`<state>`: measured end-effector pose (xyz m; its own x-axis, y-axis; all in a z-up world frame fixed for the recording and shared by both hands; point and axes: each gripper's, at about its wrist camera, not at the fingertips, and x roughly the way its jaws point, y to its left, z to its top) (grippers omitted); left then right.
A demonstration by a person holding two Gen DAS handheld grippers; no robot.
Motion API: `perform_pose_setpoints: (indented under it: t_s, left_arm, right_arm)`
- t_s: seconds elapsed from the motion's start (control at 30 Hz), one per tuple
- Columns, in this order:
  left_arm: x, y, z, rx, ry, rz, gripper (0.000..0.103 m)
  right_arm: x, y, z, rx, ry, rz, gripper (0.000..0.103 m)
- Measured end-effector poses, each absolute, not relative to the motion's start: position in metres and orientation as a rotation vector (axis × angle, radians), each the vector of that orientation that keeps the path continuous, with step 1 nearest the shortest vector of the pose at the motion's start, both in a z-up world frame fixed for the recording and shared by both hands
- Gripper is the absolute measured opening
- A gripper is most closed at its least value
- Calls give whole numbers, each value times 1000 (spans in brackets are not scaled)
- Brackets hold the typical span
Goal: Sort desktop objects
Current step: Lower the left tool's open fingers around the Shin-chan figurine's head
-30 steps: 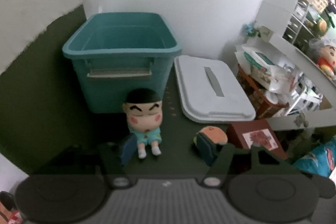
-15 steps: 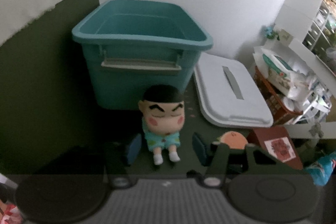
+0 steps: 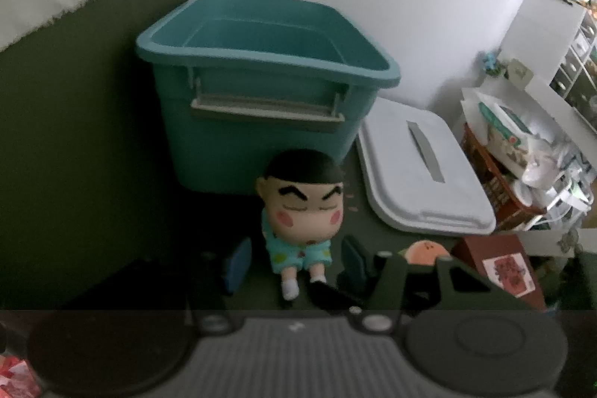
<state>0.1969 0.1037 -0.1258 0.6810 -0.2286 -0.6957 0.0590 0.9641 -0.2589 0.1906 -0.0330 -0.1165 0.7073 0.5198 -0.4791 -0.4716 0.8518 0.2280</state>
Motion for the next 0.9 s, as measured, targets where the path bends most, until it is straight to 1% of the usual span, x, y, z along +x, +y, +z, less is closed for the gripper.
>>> perform_pose_setpoints:
  t_s: [0.17, 0.63, 0.73, 0.83, 0.87, 0.9]
  left_arm:
    - [196, 106, -130, -226, 826, -151, 57]
    - [188, 81, -124, -148, 811, -216, 57]
    - [185, 79, -123, -131, 815, -239, 57]
    - [180, 76, -122, -133, 823, -249, 57]
    - [178, 75, -122, -133, 824, -251, 57]
    - [176, 74, -121, -133, 825, -252, 57]
  right_arm:
    - [187, -37, -117, 83, 565, 553, 9]
    - [149, -57, -113, -25, 585, 554, 9]
    - [137, -65, -109, -65, 583, 526, 11]
    - [123, -79, -103, -59, 569, 525, 16]
    - [119, -83, -100, -60, 562, 523, 22]
    - [114, -88, -98, -62, 555, 521, 31]
